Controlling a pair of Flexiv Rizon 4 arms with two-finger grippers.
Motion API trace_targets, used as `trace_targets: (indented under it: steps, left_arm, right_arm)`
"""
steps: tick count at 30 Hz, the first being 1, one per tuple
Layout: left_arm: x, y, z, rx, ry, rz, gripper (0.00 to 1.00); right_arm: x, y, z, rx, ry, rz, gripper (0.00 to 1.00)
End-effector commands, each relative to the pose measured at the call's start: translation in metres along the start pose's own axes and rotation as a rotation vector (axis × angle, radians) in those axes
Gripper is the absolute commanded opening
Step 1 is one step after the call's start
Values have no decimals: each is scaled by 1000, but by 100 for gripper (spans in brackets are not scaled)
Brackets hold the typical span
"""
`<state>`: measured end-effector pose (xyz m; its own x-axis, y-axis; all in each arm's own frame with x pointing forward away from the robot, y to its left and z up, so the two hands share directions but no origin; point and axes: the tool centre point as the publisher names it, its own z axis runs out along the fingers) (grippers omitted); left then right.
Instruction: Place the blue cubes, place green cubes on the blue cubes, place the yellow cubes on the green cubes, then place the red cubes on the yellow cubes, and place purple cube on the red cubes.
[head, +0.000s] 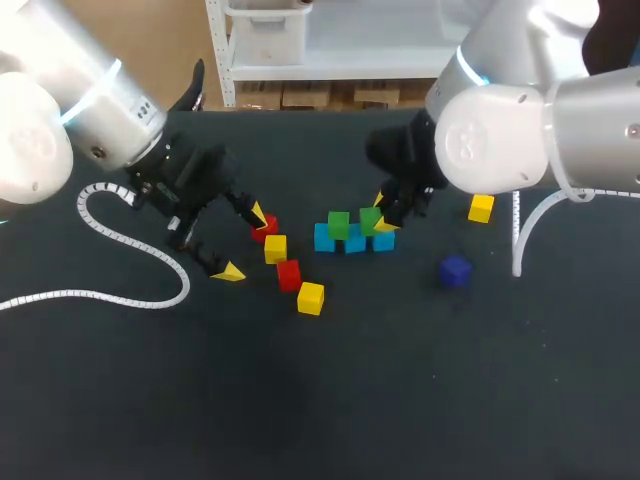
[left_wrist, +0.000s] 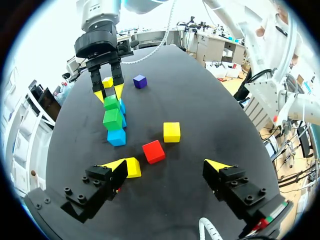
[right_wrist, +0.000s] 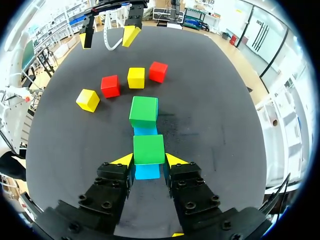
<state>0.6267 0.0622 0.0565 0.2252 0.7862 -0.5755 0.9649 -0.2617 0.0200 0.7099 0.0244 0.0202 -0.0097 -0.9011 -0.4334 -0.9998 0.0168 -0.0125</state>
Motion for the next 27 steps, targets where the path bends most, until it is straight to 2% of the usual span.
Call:
trace_targets:
  steps: [1, 24, 27]
  left_arm:
    - [1, 2, 0, 2, -1, 2, 100]
    - [1, 2, 0, 2, -1, 2, 100]
    - [1, 2, 0, 2, -1, 2, 100]
  right_arm:
    - [1, -1, 0, -1, -6, 2, 0]
    - [-1, -4, 3, -10, -12, 12, 0]
    - [-2, -3, 4, -13, -11, 13, 12]
